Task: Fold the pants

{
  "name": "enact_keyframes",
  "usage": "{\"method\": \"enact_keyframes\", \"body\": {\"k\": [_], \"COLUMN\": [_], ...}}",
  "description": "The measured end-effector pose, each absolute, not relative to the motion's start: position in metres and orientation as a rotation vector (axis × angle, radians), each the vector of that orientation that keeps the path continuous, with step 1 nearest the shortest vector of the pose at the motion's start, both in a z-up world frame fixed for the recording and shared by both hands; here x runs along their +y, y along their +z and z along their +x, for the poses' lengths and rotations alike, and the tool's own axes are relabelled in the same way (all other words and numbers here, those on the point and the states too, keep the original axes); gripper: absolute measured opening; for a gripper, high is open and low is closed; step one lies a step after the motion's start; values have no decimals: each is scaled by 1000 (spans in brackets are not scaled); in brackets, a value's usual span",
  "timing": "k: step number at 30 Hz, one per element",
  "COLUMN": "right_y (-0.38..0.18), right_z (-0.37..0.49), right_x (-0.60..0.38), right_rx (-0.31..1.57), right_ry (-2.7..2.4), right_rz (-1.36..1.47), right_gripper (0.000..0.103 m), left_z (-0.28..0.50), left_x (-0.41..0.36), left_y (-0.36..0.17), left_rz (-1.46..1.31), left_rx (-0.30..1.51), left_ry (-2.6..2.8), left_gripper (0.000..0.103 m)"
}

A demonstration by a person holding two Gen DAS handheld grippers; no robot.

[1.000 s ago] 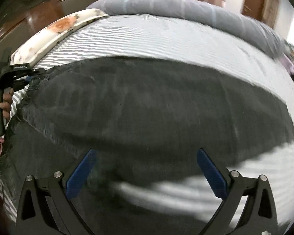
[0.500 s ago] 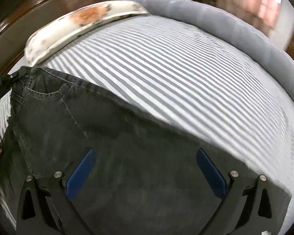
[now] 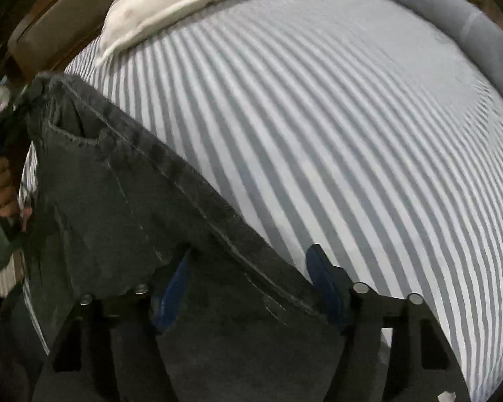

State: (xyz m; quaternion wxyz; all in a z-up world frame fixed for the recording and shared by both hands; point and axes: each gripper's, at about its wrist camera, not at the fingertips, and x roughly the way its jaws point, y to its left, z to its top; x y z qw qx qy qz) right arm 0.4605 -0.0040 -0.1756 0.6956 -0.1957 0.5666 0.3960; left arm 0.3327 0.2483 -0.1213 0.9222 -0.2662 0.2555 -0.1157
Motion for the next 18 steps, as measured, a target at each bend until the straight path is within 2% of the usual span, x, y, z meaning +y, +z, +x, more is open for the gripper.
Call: {"method": "enact_keyframes", "body": {"k": [1,2,3,9,14,17,18], "right_y": [-178,-181,-182,-187,-189,-190,-189], "right_z": [460,460,460,461,470,476,477], "right_x": [-3,-5,-8,-57,-97,-114,-118], "right_rx": [1277,1296,1306,1340,1331,1321,1318], "right_ry": [902,914,916,849,743,687,667], "right_rz": [-444,-458,-461,-514,-512,-510,-514], "right_gripper": [48,36,28,22,24,36,43], "left_z": [333,329,327,326,325,323,326], "left_x": [249,248,248,251,253,264,264], "left_y": [-122,-122,-123,-129,-128,-127,-128], "left_rz": [-549,-553,-556,-561,-551,-565,-554], "left_rx": [524,522,522,523,509,487,508], "left_ry": [-234,-232,-229,-210,-182,-154,-150], "left_gripper": [6,6,6,6,6,4,4]}}
